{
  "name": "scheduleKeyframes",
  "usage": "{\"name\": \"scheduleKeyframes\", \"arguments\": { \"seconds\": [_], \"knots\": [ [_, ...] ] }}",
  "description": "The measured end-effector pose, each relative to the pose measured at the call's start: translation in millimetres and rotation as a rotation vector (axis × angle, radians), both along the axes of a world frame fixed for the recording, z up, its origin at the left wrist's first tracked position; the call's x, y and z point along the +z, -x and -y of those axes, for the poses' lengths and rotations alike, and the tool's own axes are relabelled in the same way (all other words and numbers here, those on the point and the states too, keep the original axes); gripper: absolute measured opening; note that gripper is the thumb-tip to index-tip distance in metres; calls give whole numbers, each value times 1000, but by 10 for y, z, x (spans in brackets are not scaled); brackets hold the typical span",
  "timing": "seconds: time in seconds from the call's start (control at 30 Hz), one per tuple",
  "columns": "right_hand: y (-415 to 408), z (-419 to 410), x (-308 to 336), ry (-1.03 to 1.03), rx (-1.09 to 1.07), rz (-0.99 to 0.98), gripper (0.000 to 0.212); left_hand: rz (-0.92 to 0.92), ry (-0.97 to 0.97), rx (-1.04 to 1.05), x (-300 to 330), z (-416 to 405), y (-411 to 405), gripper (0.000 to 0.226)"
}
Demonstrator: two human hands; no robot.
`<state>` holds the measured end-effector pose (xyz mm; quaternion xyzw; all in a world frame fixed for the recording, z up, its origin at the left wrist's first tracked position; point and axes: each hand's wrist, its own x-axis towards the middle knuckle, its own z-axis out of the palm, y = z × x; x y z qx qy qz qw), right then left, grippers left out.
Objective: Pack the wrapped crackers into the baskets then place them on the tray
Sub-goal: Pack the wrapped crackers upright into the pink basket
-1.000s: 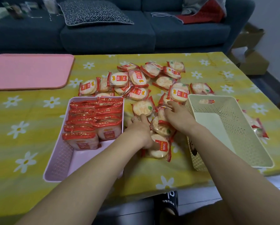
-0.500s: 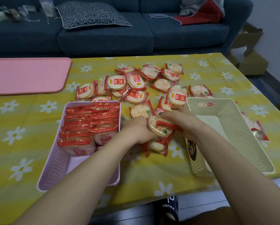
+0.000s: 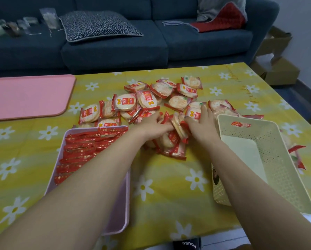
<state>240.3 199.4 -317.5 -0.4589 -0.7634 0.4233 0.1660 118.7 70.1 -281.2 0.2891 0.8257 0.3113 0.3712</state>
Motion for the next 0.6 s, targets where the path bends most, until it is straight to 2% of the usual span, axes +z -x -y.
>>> {"name": "scheduleKeyframes", "arguments": {
  "seconds": [0.07,0.2,0.37,0.47,0.6],
  "knots": [
    [52,-27,-40,43,-5,59,82,83,50,20,0,-67,13,92],
    [126,-51,1,180,-4,152,71,29,202,28,-91,-171,80,114],
    [170,-71,61,155,42,222,63,98,236,195,-241,-133,44,112],
    [156,-80,79,164,31,208,72,267,185,295,-301,-88,16,122],
    [147,-103,80,173,-8,95,100,431,119,366,-224,-40,13,102]
  ]
}}
